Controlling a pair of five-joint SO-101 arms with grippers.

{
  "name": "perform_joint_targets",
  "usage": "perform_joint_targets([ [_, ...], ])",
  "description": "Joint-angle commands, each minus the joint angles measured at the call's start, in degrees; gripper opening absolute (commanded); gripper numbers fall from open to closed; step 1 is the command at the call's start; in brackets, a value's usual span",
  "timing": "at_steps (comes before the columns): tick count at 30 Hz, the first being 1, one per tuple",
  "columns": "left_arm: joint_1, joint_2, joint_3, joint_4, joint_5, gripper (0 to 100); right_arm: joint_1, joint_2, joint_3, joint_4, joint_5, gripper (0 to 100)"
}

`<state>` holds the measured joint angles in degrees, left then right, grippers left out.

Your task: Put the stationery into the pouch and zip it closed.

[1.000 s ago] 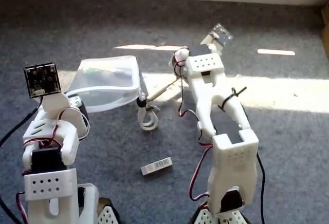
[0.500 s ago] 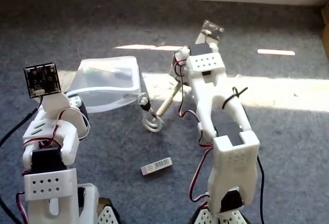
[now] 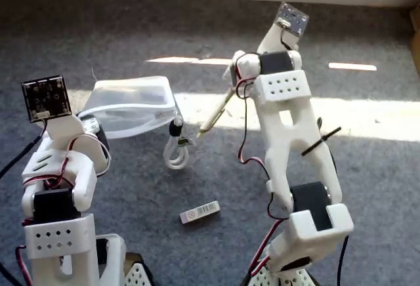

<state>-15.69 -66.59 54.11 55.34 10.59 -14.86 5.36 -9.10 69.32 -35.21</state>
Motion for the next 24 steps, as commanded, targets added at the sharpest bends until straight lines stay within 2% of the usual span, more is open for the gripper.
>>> perform_joint_targets([
  [1,2.24,0.13,-8.66,4.66,0.09,1,0.75,-9.19,2.86,-3.21,-0.44,0.5],
  [9,6.73,0.22,-14.81,6.15,0.09,1,-0.48,-27.03,12.18,-3.38,0.35,0.5],
  [13,9.63,0.31,-22.29,10.64,-0.18,1,-0.66,-33.54,17.36,-3.47,7.3,0.5],
  [18,14.29,0.4,-28.7,11.69,-0.18,1,-0.4,-40.75,25.71,-6.81,9.23,0.5],
  [24,19.56,0.4,-29.05,11.43,0.09,1,-0.4,-52.79,38.55,-12.97,9.32,0.5],
])
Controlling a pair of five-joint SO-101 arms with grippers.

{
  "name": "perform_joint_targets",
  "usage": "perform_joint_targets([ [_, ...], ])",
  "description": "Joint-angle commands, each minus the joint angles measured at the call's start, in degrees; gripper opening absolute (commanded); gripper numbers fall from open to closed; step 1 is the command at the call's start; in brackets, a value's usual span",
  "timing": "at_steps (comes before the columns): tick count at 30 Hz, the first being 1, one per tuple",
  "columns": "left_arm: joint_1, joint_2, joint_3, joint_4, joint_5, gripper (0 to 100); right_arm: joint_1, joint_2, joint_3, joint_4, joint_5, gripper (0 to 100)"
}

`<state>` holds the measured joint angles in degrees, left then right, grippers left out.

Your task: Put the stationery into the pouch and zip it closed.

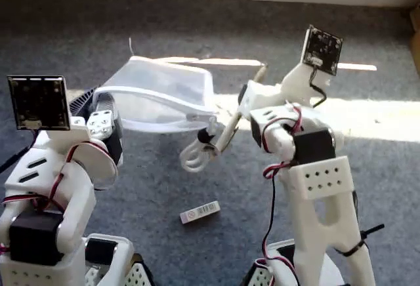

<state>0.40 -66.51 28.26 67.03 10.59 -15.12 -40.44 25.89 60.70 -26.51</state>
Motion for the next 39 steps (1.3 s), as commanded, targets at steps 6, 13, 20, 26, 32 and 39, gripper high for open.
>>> perform_joint_targets([
  [6,7.08,-0.31,0.22,0.97,-0.26,1,-0.4,-20.53,19.47,-16.48,2.99,0.5],
  [13,7.52,-0.22,3.12,0.79,-0.35,1,-1.19,-35.38,36.26,-32.84,12.22,0.5],
  [20,7.52,-0.22,6.9,-1.32,-0.35,1,-2.33,-45.32,43.38,-39.69,15.21,0.5],
  [26,7.43,-0.22,7.16,-1.32,-0.09,1,-2.33,-53.14,43.74,-39.96,15.21,0.5],
  [32,7.43,-0.22,8.92,-2.46,-0.09,1,-2.33,-64.22,43.91,-39.96,15.21,0.5],
  [39,7.43,-0.22,10.59,-3.16,-0.26,1,-2.42,-64.48,43.3,-40.04,14.95,0.5],
])
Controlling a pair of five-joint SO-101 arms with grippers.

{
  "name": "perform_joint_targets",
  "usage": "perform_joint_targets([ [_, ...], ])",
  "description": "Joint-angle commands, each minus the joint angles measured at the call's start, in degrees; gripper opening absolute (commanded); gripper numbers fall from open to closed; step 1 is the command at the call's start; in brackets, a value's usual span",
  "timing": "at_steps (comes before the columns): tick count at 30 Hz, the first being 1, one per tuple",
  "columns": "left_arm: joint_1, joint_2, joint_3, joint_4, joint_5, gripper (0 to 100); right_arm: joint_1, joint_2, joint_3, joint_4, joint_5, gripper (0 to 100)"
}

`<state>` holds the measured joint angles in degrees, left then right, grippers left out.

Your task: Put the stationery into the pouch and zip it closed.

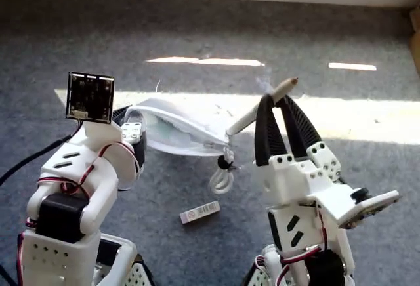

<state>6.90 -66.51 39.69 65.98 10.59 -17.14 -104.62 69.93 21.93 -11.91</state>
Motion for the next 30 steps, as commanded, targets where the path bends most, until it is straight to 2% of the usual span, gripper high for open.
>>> perform_joint_targets([
  [1,0.92,-0.22,-0.84,-2.11,-0.26,1,-0.4,-0.31,-0.84,-1.71,0.35,0.5],
  [7,0.92,-0.22,0.4,-2.2,-0.26,1,-5.67,0.31,-0.84,-12.35,0.7,0.5],
  [12,0.75,-0.22,0.84,-2.11,-0.26,1,-10.77,0.31,-0.84,-16.57,6.24,0.5],
  [30,0.66,-0.22,1.45,-2.2,-0.26,1,-26.68,0.31,-0.66,-17.71,7.12,0.5],
])
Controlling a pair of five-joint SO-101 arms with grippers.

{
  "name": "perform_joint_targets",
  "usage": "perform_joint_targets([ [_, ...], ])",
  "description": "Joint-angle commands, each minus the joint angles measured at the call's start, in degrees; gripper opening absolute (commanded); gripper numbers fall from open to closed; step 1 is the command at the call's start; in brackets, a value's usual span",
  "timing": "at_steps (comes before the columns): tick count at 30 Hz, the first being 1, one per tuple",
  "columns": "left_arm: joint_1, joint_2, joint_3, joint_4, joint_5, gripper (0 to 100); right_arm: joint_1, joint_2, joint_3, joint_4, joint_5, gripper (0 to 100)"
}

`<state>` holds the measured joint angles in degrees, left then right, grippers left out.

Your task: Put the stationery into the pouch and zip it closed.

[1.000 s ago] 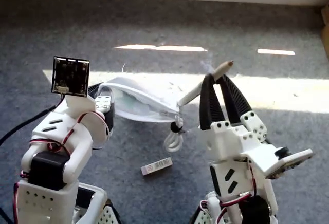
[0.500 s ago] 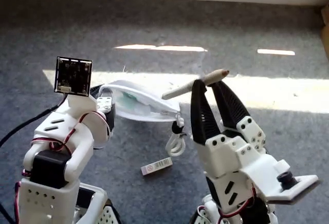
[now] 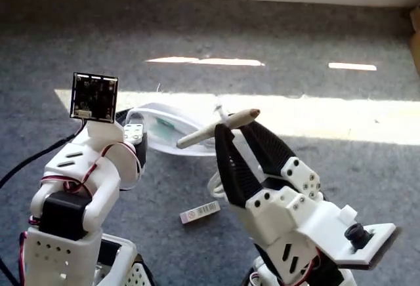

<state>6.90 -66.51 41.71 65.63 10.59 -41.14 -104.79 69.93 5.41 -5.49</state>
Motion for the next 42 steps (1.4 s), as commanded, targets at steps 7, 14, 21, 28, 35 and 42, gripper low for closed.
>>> perform_joint_targets([
  [7,0.66,-0.22,-0.57,-1.76,-0.26,1,-2.95,0.57,0.48,-1.19,0.79,0.5],
  [14,0.66,-0.22,-0.57,-1.58,-0.26,1,-1.36,0.57,11.56,-15.08,8.53,0.5],
  [21,0.66,-0.22,-0.57,-1.49,-0.35,1,-0.48,0.57,18.15,-18.15,9.41,0.5],
  [28,0.57,-0.22,-0.57,-1.49,-0.35,1,-0.48,0.48,21.41,-18.07,9.49,0.5],
  [35,0.48,-0.31,0.48,-1.85,-0.44,1,-0.4,0.31,22.64,-18.07,9.49,0.6],
  [42,0.48,-0.31,0.75,-1.93,-0.44,1,-0.4,-0.04,22.73,-14.11,9.23,8.3],
])
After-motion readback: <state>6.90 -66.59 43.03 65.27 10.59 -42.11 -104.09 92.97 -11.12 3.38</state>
